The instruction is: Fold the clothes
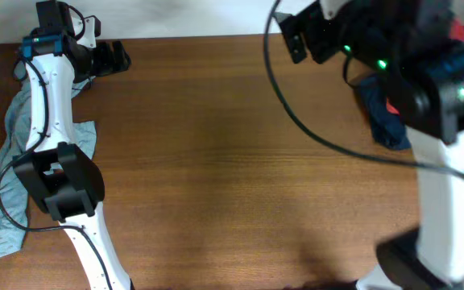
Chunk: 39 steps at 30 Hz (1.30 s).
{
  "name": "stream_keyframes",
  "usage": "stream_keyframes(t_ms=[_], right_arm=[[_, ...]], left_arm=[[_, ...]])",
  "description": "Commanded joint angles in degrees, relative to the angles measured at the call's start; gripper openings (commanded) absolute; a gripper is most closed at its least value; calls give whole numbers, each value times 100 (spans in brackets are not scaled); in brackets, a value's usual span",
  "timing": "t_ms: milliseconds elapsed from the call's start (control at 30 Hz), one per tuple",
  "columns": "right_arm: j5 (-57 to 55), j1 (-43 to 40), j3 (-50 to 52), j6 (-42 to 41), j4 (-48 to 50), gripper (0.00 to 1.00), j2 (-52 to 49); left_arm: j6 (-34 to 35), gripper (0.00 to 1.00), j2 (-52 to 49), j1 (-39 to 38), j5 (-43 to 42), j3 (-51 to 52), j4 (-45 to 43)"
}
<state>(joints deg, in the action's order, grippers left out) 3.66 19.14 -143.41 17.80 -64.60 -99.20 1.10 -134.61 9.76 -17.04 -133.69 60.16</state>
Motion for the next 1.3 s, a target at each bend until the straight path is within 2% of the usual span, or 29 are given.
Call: stream_keyframes(t_ms=[0, 467, 633, 867, 967, 1267], right_arm=[[-129, -334, 1547, 146, 632, 98, 957], [1272, -2549, 8419, 120, 3733, 98, 5705], [1285, -2870, 10461, -514, 4699, 98, 7296], [1196, -2903, 12297, -791, 5464, 98, 8583], [1062, -2903, 12887, -1095, 5755, 98, 8843], [920, -2892, 14010, -1104, 6332, 98, 9256]], left_arm=[[-114, 99, -31, 13, 39, -61, -13], [-114, 99, -31, 13, 39, -61, -13], [-114, 99, -31, 13, 39, -61, -13], [-114, 99, -31, 13, 39, -61, -13], [-114, 99, -31, 13, 39, -61, -13], [-114, 99, -31, 13, 39, -61, -13]])
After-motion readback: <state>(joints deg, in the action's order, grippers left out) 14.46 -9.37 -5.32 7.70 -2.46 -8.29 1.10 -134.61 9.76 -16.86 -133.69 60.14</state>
